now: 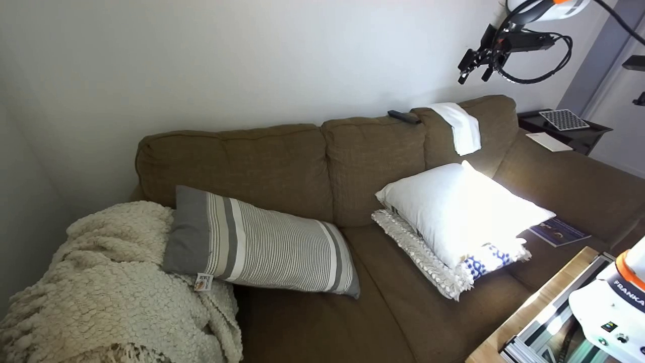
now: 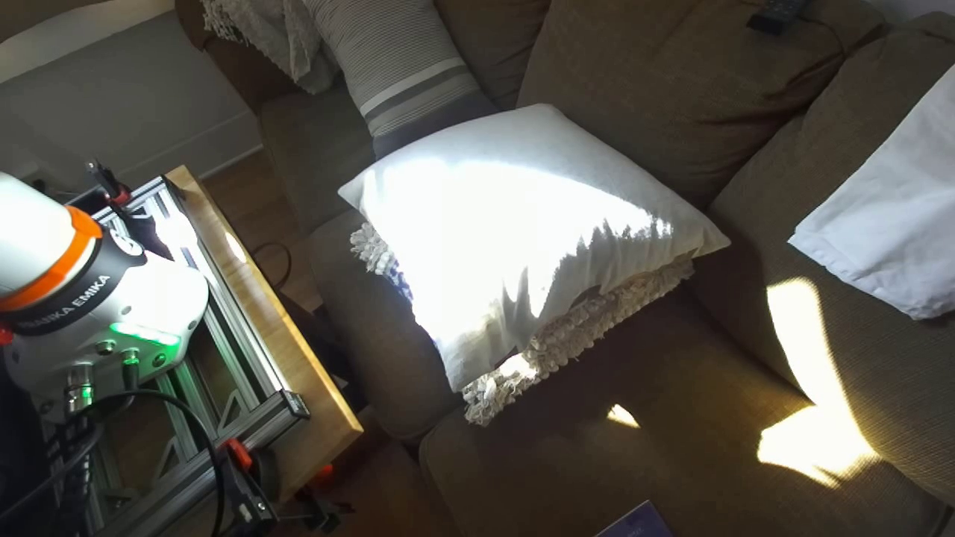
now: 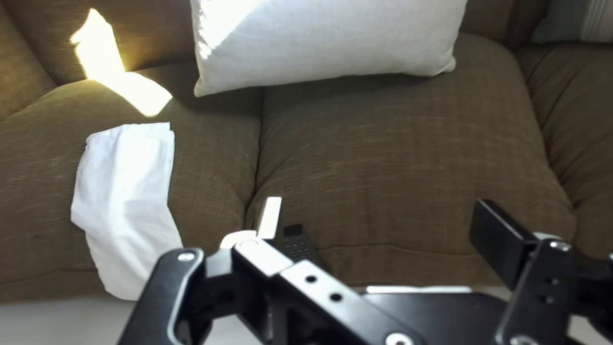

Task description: Put the black remote on the white pillow and then cover it with the white cloth

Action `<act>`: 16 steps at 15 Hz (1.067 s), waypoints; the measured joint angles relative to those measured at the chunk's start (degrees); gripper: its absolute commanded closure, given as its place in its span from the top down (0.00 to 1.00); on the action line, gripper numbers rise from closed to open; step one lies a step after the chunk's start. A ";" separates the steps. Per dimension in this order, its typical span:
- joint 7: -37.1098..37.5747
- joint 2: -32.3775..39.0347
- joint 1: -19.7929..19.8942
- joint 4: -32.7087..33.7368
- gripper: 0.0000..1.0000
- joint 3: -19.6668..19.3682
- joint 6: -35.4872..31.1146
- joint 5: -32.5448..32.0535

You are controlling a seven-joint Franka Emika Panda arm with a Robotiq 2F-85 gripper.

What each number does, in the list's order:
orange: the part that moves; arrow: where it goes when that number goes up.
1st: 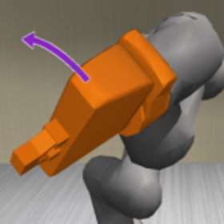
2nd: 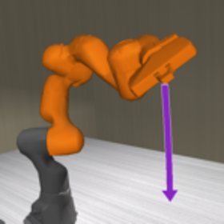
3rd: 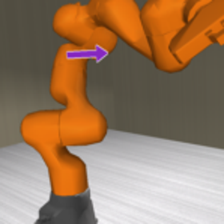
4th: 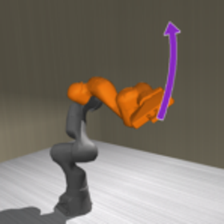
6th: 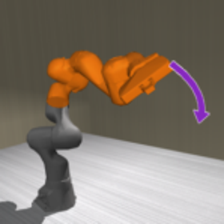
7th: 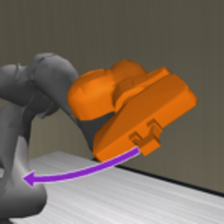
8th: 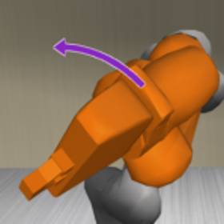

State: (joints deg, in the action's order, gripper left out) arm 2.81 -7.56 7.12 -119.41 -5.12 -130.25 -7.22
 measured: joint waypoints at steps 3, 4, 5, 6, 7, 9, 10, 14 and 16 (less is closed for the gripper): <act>-1.08 8.89 0.96 5.46 1.00 -1.71 -3.92 -0.27; -2.02 11.83 1.11 7.45 1.00 -2.03 -4.42 -0.09; -3.33 14.70 1.22 9.54 1.00 -2.26 -4.71 0.30; -4.84 17.39 1.41 11.57 1.00 -2.36 -4.98 0.76; -6.50 20.04 1.68 13.71 1.00 -2.40 -5.36 1.44; -9.66 24.79 2.40 18.04 1.00 -2.40 -5.66 3.06; -10.55 27.02 2.85 20.30 1.00 -2.41 -5.66 3.63; -11.17 34.08 4.59 27.51 1.00 -2.47 -5.65 4.57; -11.16 34.20 4.49 27.61 1.00 -2.45 -5.66 4.56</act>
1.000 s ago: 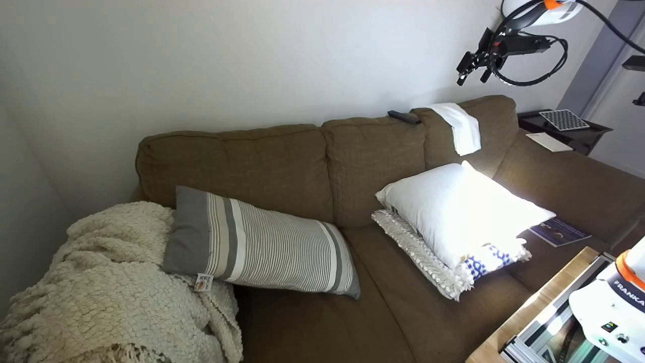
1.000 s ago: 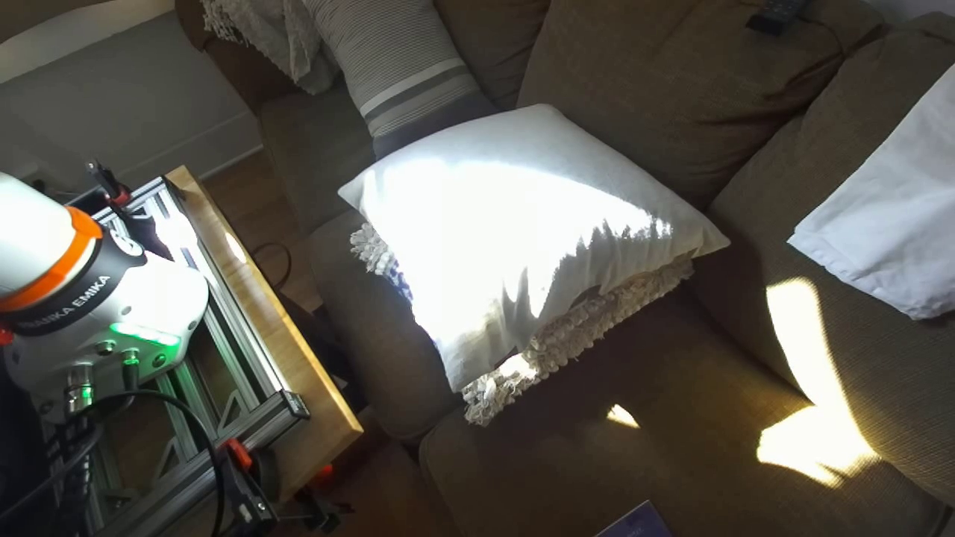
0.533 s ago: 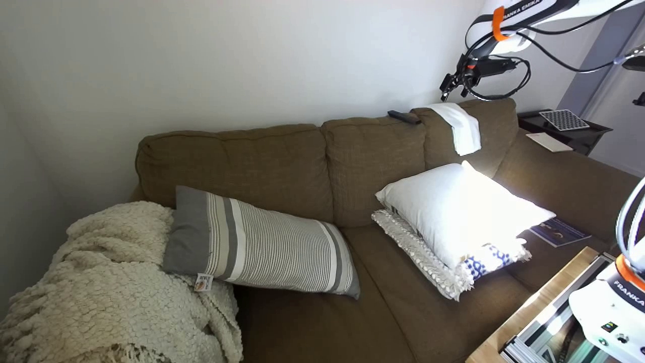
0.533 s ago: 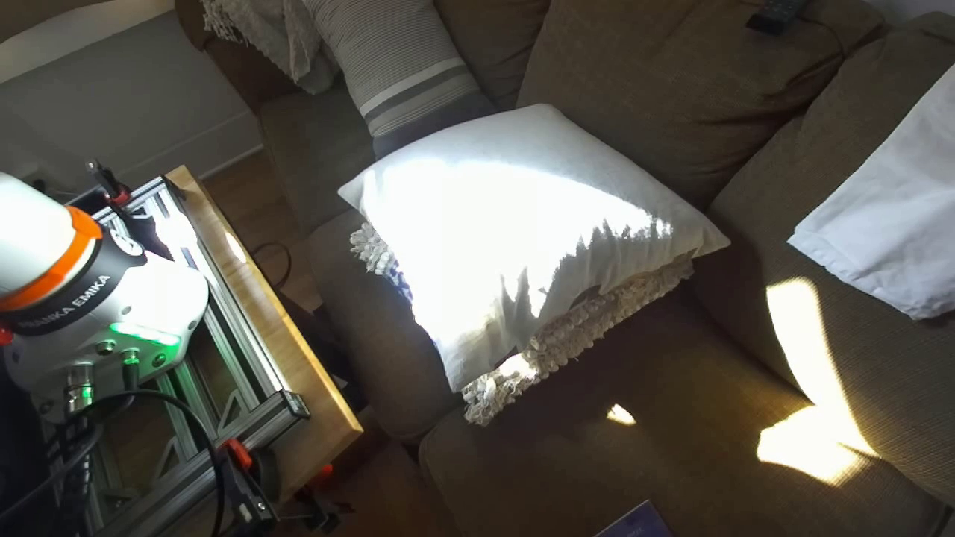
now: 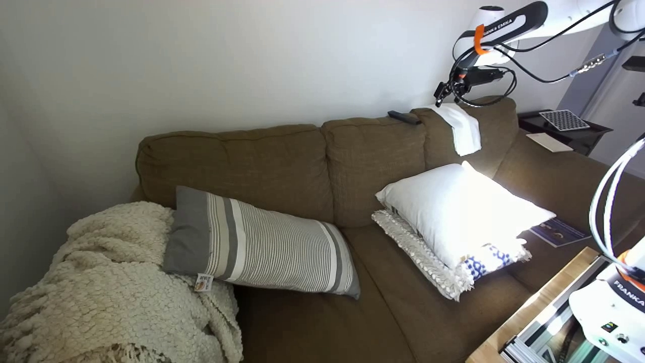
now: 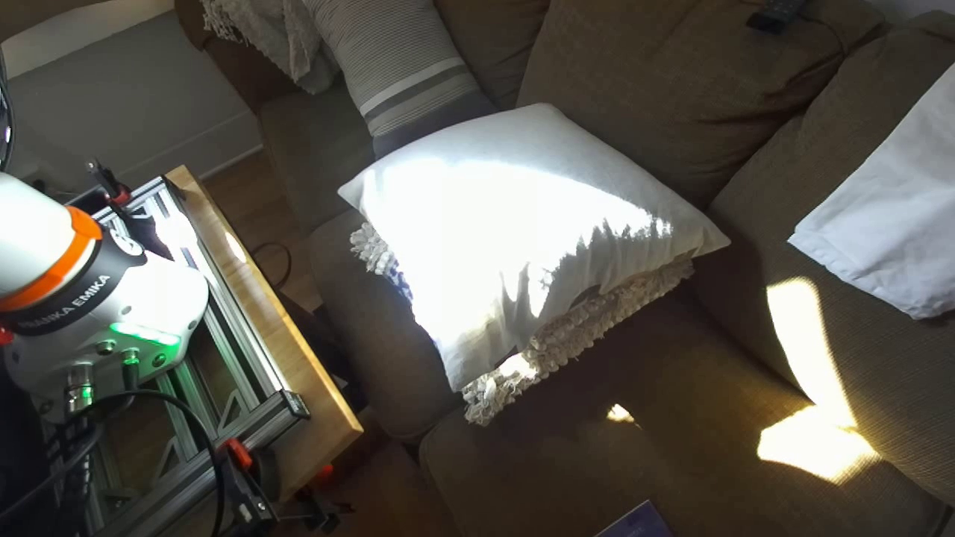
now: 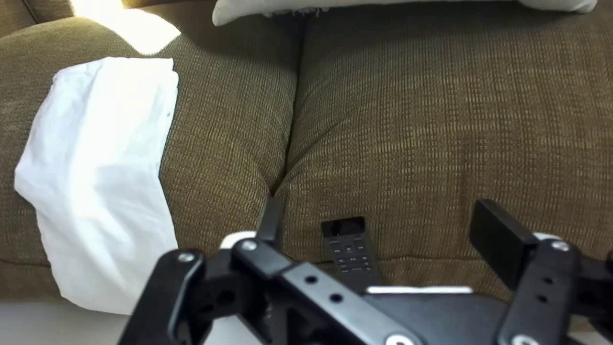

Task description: Put the black remote on the white pillow and then cover it with the white cloth

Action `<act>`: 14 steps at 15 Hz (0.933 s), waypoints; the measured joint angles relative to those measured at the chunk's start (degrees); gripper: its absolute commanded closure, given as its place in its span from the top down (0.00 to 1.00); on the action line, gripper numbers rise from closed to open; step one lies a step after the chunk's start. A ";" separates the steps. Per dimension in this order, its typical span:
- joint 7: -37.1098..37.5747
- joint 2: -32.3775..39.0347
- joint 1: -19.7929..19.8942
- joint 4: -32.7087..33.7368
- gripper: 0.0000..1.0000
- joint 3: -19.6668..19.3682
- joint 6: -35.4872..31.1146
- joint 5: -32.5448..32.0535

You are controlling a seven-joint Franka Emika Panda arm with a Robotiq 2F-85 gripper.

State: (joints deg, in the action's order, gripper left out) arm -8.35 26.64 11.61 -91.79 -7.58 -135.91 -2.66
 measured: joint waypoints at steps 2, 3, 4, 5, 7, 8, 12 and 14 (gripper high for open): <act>0.02 -0.36 -0.27 0.01 1.00 0.04 0.00 0.00; 0.02 -0.42 -0.27 0.00 1.00 0.04 0.00 0.00; 0.02 -0.41 -0.27 0.03 1.00 0.05 0.00 0.00; 0.59 -0.20 -0.32 0.34 1.00 -0.07 0.52 -0.34; 1.32 1.57 -0.22 2.24 1.00 -0.50 2.60 -0.74; 1.30 3.03 0.00 3.71 1.00 -0.55 3.86 -0.74; 0.72 10.44 0.40 11.05 1.00 -0.57 5.90 -0.99; 0.09 14.55 0.40 15.12 1.00 -0.49 5.78 -1.02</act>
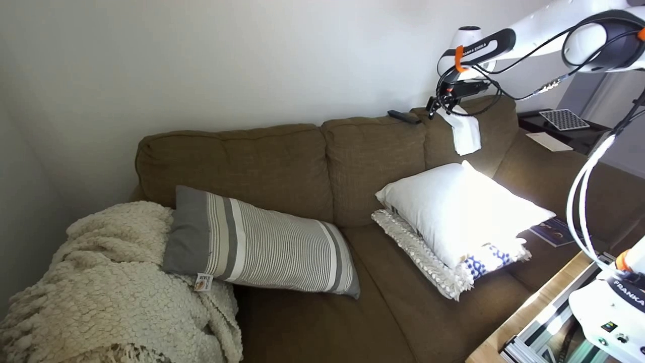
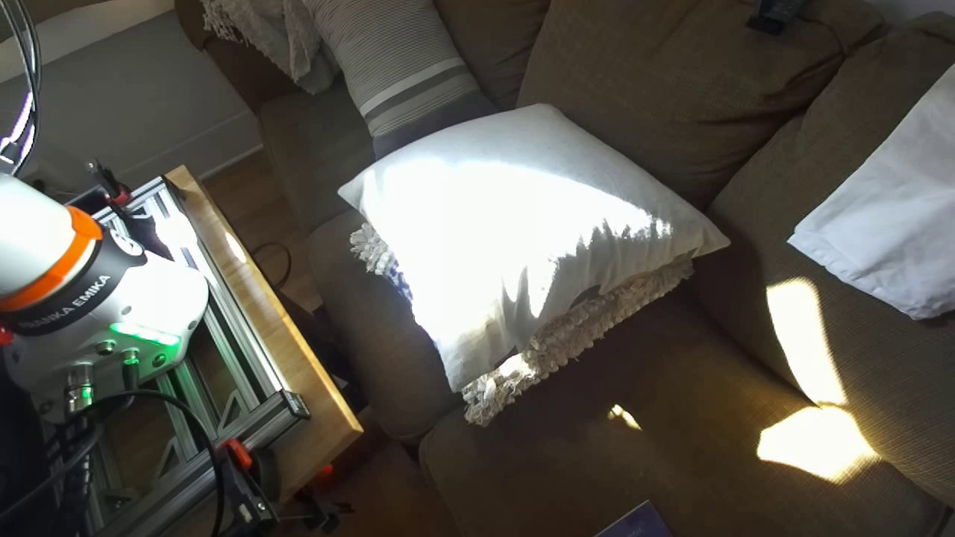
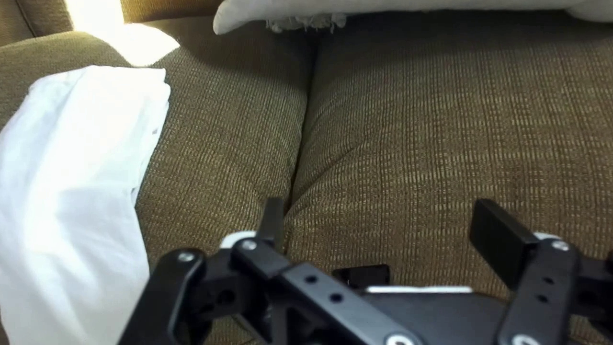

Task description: Put the black remote on the white pillow and then cover it with the white cloth

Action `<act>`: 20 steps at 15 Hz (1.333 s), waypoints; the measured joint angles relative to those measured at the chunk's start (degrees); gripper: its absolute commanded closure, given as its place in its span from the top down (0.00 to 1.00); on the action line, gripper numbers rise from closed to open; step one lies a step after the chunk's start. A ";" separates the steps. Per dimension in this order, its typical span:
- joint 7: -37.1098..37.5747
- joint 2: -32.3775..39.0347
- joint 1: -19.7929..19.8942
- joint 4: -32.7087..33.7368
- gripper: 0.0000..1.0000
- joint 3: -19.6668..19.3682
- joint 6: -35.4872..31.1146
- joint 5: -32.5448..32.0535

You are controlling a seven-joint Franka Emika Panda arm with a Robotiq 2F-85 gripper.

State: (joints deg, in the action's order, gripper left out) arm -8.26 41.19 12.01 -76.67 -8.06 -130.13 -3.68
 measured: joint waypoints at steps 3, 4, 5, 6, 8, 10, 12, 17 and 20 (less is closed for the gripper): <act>-0.30 6.11 0.48 6.26 1.00 0.48 -2.93 0.20; -0.34 7.97 0.84 8.15 1.00 0.77 -4.45 0.34; -0.44 9.83 1.27 10.08 1.00 1.14 -5.95 0.62; -0.67 11.57 1.76 11.91 1.00 1.55 -7.41 0.91; -1.50 14.78 2.80 15.45 1.00 2.51 -10.06 1.32; -2.81 17.50 3.85 18.83 1.00 3.68 -11.36 2.11; -4.57 19.91 4.92 22.12 1.00 5.20 -11.96 3.07; -9.30 25.20 7.22 29.77 0.94 9.44 -11.99 5.11; -11.15 27.80 7.64 33.03 0.58 10.88 -11.97 5.57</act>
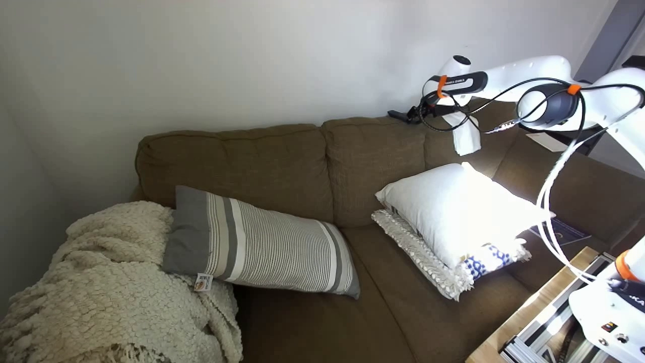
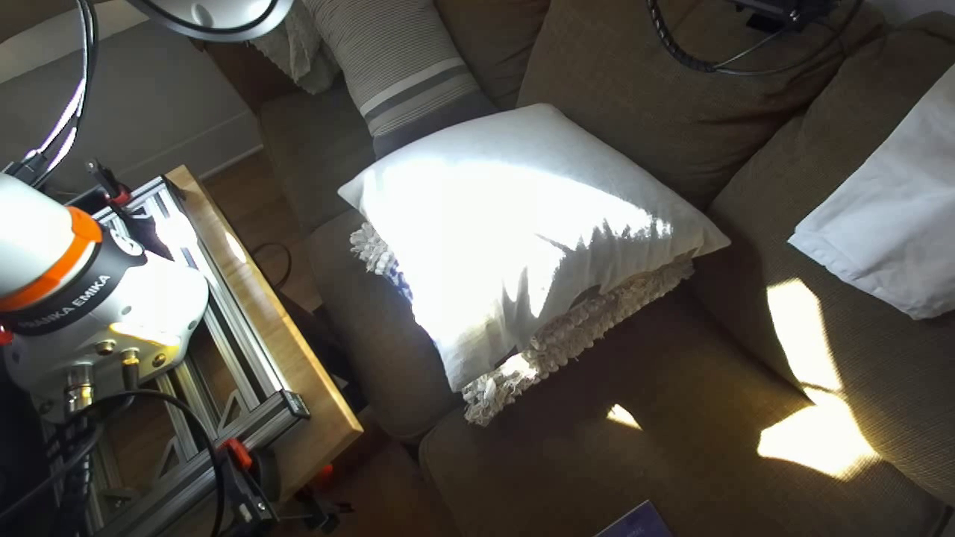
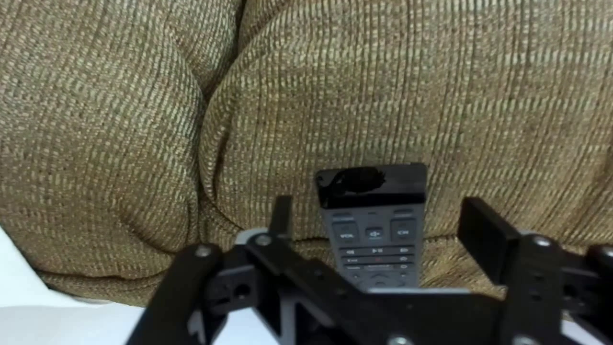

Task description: Put the black remote on the white pillow and then cover it with the white cloth

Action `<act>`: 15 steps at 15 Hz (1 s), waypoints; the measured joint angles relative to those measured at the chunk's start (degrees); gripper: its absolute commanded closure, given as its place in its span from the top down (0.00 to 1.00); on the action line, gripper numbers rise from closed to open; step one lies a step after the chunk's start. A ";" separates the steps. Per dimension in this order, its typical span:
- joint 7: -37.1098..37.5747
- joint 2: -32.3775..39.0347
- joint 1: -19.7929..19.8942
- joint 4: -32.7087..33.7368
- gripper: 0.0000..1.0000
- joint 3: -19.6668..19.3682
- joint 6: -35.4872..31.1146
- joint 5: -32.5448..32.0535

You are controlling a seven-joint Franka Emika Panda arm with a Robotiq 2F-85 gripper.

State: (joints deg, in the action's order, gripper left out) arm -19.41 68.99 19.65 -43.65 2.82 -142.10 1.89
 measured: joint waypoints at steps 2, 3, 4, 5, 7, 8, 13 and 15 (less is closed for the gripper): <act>-0.98 1.47 0.12 1.70 0.42 0.74 0.10 0.29; -1.50 2.11 0.18 2.47 0.35 1.04 0.11 0.38; -2.13 2.71 0.27 3.31 0.27 1.37 0.23 0.46; -2.68 3.14 0.33 3.93 0.26 1.64 0.25 0.48; -3.65 3.60 0.39 4.79 0.26 2.01 0.26 0.48; -4.10 3.61 0.41 4.95 0.26 2.07 0.44 0.48; -4.44 3.38 0.30 6.16 0.26 2.08 3.80 0.47; -3.35 2.74 0.01 6.19 0.26 1.78 6.25 0.36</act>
State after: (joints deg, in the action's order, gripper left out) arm -22.75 71.74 19.66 -37.46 4.60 -135.84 2.25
